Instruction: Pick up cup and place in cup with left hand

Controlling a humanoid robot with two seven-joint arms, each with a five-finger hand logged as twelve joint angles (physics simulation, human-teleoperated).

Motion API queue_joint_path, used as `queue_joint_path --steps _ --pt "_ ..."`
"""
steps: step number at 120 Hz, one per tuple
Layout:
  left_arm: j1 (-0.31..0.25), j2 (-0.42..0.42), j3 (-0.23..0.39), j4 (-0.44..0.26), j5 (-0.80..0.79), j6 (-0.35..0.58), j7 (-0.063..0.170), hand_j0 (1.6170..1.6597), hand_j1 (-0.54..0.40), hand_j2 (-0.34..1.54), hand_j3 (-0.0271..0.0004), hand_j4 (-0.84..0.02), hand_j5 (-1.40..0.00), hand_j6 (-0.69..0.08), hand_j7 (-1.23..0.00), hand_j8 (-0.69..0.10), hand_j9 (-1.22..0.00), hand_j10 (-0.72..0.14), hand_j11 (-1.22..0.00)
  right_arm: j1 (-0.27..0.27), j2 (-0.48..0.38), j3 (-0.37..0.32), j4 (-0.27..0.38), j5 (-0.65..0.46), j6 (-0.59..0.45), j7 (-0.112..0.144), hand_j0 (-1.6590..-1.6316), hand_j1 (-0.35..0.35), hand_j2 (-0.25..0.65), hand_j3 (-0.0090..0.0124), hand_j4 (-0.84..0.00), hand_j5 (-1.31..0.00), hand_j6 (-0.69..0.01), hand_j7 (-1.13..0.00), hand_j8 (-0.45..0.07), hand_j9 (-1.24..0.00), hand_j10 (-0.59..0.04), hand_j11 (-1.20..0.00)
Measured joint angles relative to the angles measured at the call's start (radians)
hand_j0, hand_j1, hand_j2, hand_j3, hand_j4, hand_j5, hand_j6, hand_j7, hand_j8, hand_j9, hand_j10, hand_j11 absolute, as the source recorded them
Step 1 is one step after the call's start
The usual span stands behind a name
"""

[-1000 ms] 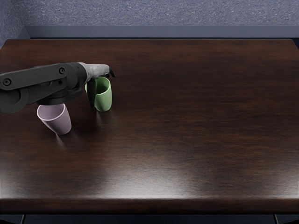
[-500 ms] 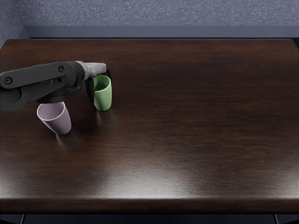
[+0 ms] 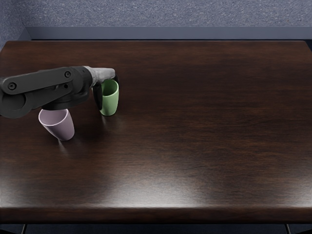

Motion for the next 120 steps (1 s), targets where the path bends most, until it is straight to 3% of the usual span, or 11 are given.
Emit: queue_joint_path --steps 15,31,62,77,85,103,120 --pt "-0.003 0.001 -0.001 -0.021 -0.006 -0.001 0.026 1.6537 -0.117 0.11 0.0000 -0.424 -0.57 -0.258 -0.58 -0.337 -0.60 -0.417 -0.60 0.000 0.000 0.001 0.000 0.000 0.000 0.000 -1.6581 -0.320 -0.005 0.0000 -0.024 -0.03 -0.024 -0.03 -0.024 -0.03 -0.024 -0.03" --pt "-0.008 0.005 -0.006 -0.041 -0.007 -0.001 0.036 1.6539 -0.076 0.07 0.0000 -0.438 -0.61 -0.306 -0.62 -0.335 -0.62 -0.440 -0.62 0.000 0.000 0.001 0.000 0.000 0.000 0.000 -1.6581 -0.320 -0.005 0.0000 -0.024 -0.03 -0.024 -0.03 -0.024 -0.03 -0.024 -0.03" --pt "-0.017 0.067 -0.034 -0.110 -0.006 0.005 0.040 1.6536 -0.093 0.08 0.0000 -0.423 -0.64 -0.287 -0.64 -0.324 -0.64 -0.456 -0.64 0.001 0.000 0.002 0.000 0.000 0.000 0.001 -1.6581 -0.320 -0.005 0.0000 -0.024 -0.03 -0.024 -0.03 -0.024 -0.03 -0.024 -0.03" --pt "-0.042 0.098 -0.058 -0.164 -0.008 0.001 0.040 1.6535 -0.101 0.09 0.0000 -0.425 -0.64 -0.262 -0.64 -0.314 -0.64 -0.450 -0.64 0.001 0.000 0.002 0.000 0.000 0.000 0.001 -1.6581 -0.320 -0.005 0.0000 -0.024 -0.03 -0.024 -0.03 -0.024 -0.03 -0.024 -0.03" --pt "-0.060 0.141 -0.071 -0.196 -0.015 -0.005 0.040 1.6537 -0.097 0.09 0.0000 -0.429 -0.63 -0.287 -0.63 -0.334 -0.63 -0.452 -0.63 0.002 0.000 0.002 0.000 0.000 -0.001 0.001 -1.6581 -0.320 -0.005 0.0000 -0.024 -0.03 -0.024 -0.03 -0.024 -0.03 -0.024 -0.03" --pt "-0.061 0.220 -0.141 -0.258 -0.045 -0.085 0.040 1.6535 -0.118 0.13 0.0000 -0.414 -0.64 -0.251 -0.63 -0.319 -0.63 -0.446 -0.63 0.002 0.000 0.003 0.000 0.000 -0.001 0.001 -1.6581 -0.320 -0.005 0.0000 -0.024 -0.03 -0.024 -0.03 -0.024 -0.03 -0.024 -0.03" --pt "-0.062 0.255 -0.193 -0.310 -0.057 -0.119 0.040 1.6530 -0.119 0.14 0.0000 -0.414 -0.63 -0.266 -0.62 -0.326 -0.63 -0.443 -0.63 0.002 0.000 0.004 0.000 0.000 -0.001 0.001 -1.6581 -0.320 -0.005 0.0000 -0.024 -0.03 -0.024 -0.03 -0.024 -0.03 -0.024 -0.03"
